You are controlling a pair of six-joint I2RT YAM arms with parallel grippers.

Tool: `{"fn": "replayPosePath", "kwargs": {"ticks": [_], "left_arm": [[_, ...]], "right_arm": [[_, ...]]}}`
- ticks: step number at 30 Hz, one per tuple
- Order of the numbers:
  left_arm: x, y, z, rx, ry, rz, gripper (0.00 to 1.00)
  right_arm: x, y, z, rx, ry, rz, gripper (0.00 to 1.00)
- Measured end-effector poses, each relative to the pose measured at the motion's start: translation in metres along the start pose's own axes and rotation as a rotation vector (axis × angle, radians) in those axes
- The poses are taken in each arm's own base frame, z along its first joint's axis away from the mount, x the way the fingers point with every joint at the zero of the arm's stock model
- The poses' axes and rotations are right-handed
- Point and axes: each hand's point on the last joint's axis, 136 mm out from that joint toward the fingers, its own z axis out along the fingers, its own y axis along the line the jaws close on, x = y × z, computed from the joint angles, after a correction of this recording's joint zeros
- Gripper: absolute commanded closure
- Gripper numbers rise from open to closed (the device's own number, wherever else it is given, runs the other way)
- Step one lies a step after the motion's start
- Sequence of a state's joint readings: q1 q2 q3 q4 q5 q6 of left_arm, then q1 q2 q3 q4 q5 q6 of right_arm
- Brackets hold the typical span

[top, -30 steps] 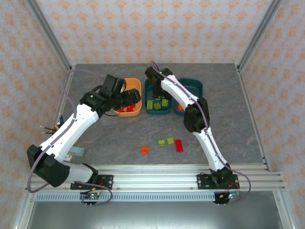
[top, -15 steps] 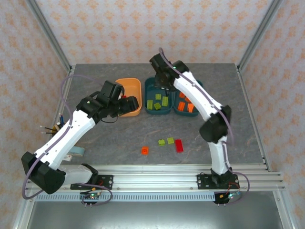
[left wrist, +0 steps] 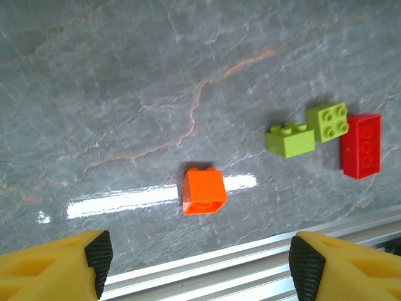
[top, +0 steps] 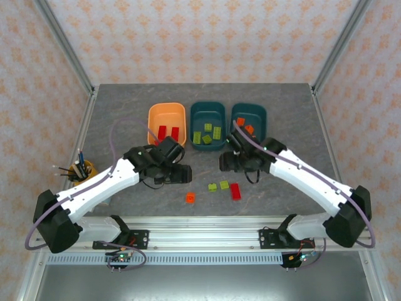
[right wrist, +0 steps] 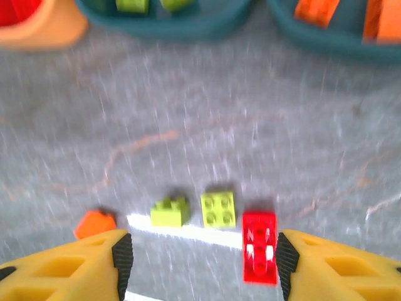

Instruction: Sort the legos into containers by color

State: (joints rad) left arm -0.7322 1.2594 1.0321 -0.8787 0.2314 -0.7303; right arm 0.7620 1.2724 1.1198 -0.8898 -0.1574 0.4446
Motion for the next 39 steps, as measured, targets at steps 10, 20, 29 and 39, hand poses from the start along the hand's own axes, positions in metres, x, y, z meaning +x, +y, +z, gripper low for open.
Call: {"fn": "replayPosePath", "kwargs": {"ticks": [10, 20, 29, 39], "left_arm": [[0.011, -0.023, 0.027, -0.026, 0.059, 0.021, 0.23], [0.004, -0.081, 0.080, -0.087, 0.114, 0.066, 0.23], [0.010, -0.094, 0.117, -0.136, 0.152, 0.034, 0.27], [0.009, -0.088, 0.141, -0.203, 0.164, 0.016, 0.51]], "right_arm": [[0.026, -0.010, -0.003, -0.030, 0.012, 0.071, 0.38], [0.046, -0.031, -0.024, -0.050, -0.035, 0.147, 0.38], [0.061, -0.046, -0.031, -0.040, -0.043, 0.198, 0.38], [0.063, -0.049, -0.030, -0.033, -0.041, 0.212, 0.38]]}}
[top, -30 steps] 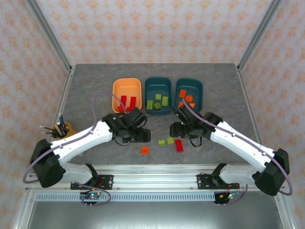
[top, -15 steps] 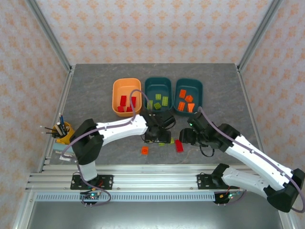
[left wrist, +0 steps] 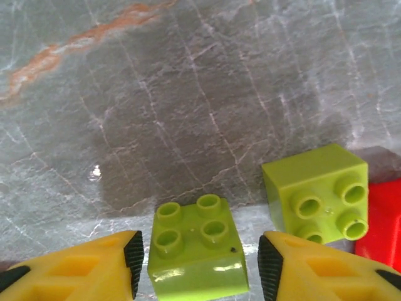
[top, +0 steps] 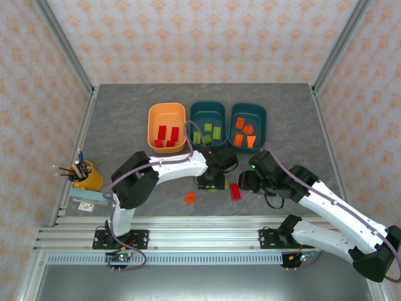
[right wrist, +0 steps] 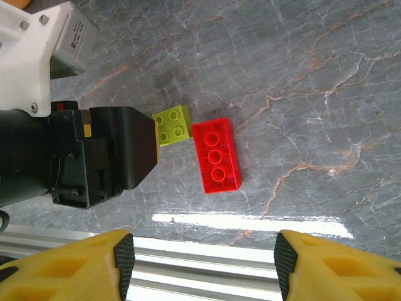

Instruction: Sort the legos into containers by color

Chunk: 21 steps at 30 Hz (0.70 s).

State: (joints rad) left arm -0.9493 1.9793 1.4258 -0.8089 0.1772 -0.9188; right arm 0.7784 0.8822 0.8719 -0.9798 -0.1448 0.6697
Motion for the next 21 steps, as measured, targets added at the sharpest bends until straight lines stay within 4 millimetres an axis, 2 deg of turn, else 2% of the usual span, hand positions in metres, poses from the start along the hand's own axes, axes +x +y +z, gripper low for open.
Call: {"fn": "replayPosePath", "kwargs": {"ticks": [3, 10, 15, 19, 21], "left_arm": [[0.000, 0.001, 0.000, -0.005, -0.001, 0.000, 0.53], [-0.001, 0.003, 0.002, -0.017, -0.008, 0.004, 0.66], [-0.009, 0.014, -0.005, -0.074, -0.054, 0.019, 0.68], [-0.027, 0.015, -0.038, -0.061, -0.107, 0.022, 0.68], [-0.053, 0.014, -0.068, -0.013, -0.166, -0.008, 0.67]], "right_arm": [[0.000, 0.000, 0.000, 0.001, -0.003, 0.003, 0.38], [0.000, -0.001, 0.001, 0.006, -0.004, 0.007, 0.38], [-0.001, -0.002, 0.002, 0.015, -0.002, 0.006, 0.39], [-0.006, 0.001, 0.001, 0.017, -0.018, 0.006, 0.39], [-0.016, 0.009, -0.003, 0.003, -0.047, 0.009, 0.39]]}}
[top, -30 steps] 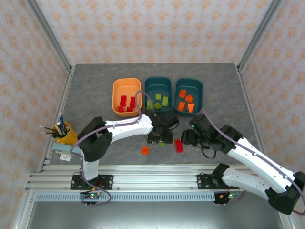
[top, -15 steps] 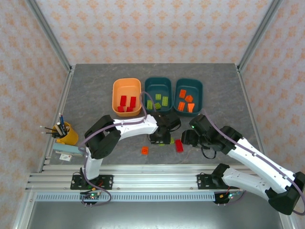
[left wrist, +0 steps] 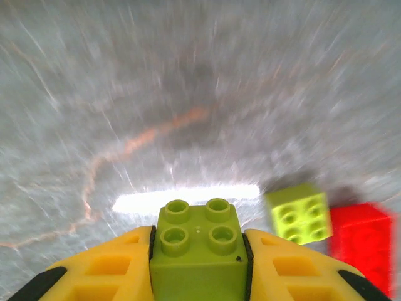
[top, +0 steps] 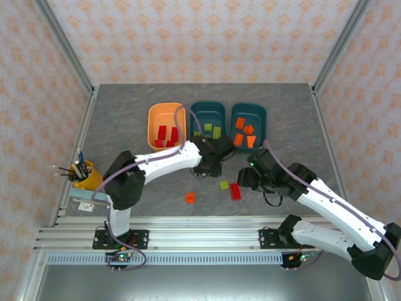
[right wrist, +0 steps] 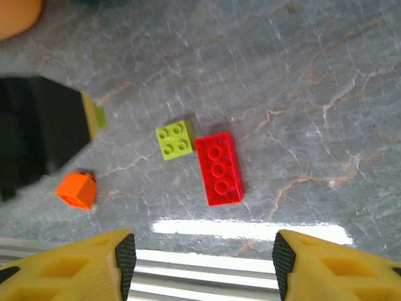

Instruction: Sort the legos into containers by color

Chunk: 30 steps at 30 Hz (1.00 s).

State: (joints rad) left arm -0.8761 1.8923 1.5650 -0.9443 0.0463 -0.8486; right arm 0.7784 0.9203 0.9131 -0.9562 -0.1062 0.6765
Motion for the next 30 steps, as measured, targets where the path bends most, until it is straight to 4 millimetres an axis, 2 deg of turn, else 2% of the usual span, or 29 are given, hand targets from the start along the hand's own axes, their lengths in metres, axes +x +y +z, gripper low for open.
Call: {"fn": "replayPosePath", "kwargs": {"ticks": [5, 8, 11, 15, 18, 20, 24, 30], "left_arm": [[-0.090, 0.016, -0.051, 0.087, -0.161, -0.104, 0.67], [-0.138, 0.028, -0.063, 0.093, -0.234, -0.139, 0.67], [-0.178, 0.029, -0.054, 0.089, -0.274, -0.144, 0.66], [-0.219, 0.022, -0.021, 0.072, -0.289, -0.124, 0.66], [-0.239, 0.020, 0.006, 0.057, -0.286, -0.116, 0.66], [-0.245, 0.023, 0.023, 0.041, -0.277, -0.118, 0.66], [-0.246, 0.037, 0.052, -0.007, -0.240, -0.121, 0.65], [-0.243, 0.050, 0.074, -0.042, -0.202, -0.131, 0.58]], "right_arm": [[-0.037, 0.030, -0.009, -0.060, -0.115, 0.016, 0.39], [-0.060, 0.046, -0.009, -0.099, -0.171, 0.042, 0.39], [-0.085, 0.055, -0.003, -0.117, -0.207, 0.094, 0.39], [-0.110, 0.060, 0.008, -0.122, -0.213, 0.148, 0.39], [-0.120, 0.065, 0.016, -0.124, -0.194, 0.165, 0.39], [-0.125, 0.069, 0.021, -0.127, -0.178, 0.172, 0.39], [-0.126, 0.070, 0.028, -0.130, -0.152, 0.179, 0.39], [-0.122, 0.072, 0.032, -0.140, -0.121, 0.186, 0.38]]}}
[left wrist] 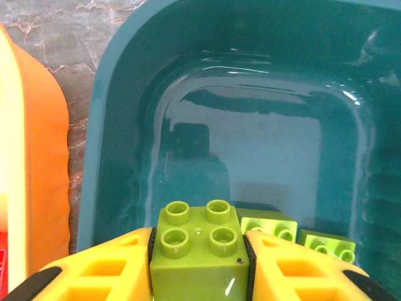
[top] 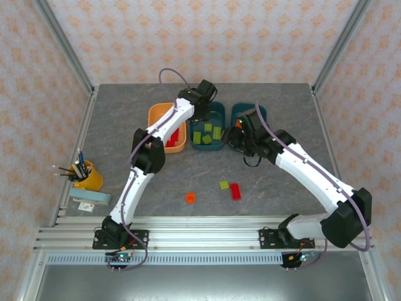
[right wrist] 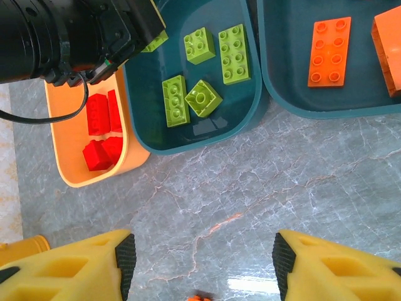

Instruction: Sort the legos into containers by color

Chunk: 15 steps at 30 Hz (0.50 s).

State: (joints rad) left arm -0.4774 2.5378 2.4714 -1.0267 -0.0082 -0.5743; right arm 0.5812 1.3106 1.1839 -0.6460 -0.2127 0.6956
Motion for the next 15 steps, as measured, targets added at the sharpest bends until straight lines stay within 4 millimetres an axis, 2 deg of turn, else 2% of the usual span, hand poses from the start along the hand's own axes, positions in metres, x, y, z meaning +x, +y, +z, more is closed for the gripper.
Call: {"fn": "replayPosePath", "kwargs": {"ticks": [3, 9, 15], "left_arm": [[0.002, 0.000, 0.002, -0.002, 0.007, 0.001, 0.50], [0.002, 0.000, 0.002, 0.000, 0.008, 0.000, 0.41], [0.000, -0.002, -0.004, 0.011, 0.003, -0.005, 0.32]], "right_arm": [[0.003, -0.002, 0.006, 0.010, 0.020, 0.002, 0.38], [0.012, -0.010, 0.023, 0.062, 0.084, -0.016, 0.38], [0.009, -0.007, 0.013, 0.090, 0.085, -0.075, 0.38]]}}
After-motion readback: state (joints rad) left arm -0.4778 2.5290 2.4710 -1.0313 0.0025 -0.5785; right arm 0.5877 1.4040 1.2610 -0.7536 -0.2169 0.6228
